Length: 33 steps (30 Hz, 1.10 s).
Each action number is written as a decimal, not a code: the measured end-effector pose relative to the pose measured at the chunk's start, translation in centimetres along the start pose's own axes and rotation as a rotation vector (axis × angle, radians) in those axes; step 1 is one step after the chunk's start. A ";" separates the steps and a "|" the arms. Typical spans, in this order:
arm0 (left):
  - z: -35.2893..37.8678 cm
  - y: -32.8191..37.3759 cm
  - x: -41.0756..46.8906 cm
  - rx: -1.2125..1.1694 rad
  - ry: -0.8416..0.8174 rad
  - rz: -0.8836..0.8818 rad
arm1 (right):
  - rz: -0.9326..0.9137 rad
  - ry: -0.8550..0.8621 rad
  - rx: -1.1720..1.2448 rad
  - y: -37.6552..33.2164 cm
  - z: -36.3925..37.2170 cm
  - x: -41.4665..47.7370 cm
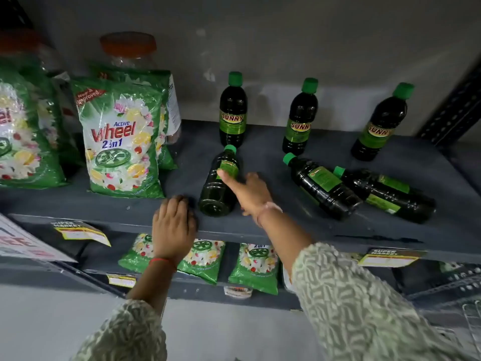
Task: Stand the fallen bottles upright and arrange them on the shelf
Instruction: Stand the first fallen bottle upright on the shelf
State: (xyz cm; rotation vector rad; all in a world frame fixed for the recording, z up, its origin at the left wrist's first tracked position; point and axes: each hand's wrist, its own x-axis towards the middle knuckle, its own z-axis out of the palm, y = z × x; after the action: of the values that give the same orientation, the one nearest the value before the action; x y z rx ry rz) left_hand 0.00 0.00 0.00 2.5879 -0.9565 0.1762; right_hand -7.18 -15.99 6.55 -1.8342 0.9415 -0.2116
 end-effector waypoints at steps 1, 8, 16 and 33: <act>0.1 0.1 -0.1 0.010 -0.010 0.004 | 0.085 -0.016 0.056 -0.9 0.6 0.6; 0.3 -0.4 0.3 0.027 -0.030 0.083 | 0.124 0.063 0.180 -1.8 2.2 2.6; 0.5 -0.4 0.2 0.052 -0.067 0.100 | -0.352 0.443 -0.075 0.7 -1.9 1.9; 1.0 3.7 4.0 0.023 -0.316 0.136 | -0.345 0.318 0.104 5.3 -2.8 0.6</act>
State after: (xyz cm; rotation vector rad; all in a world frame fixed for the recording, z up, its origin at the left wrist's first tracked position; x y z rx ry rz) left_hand 0.67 -5.40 1.13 2.6202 -1.2469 -0.1939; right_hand -10.96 -19.34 3.24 -1.8888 0.8017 -0.7693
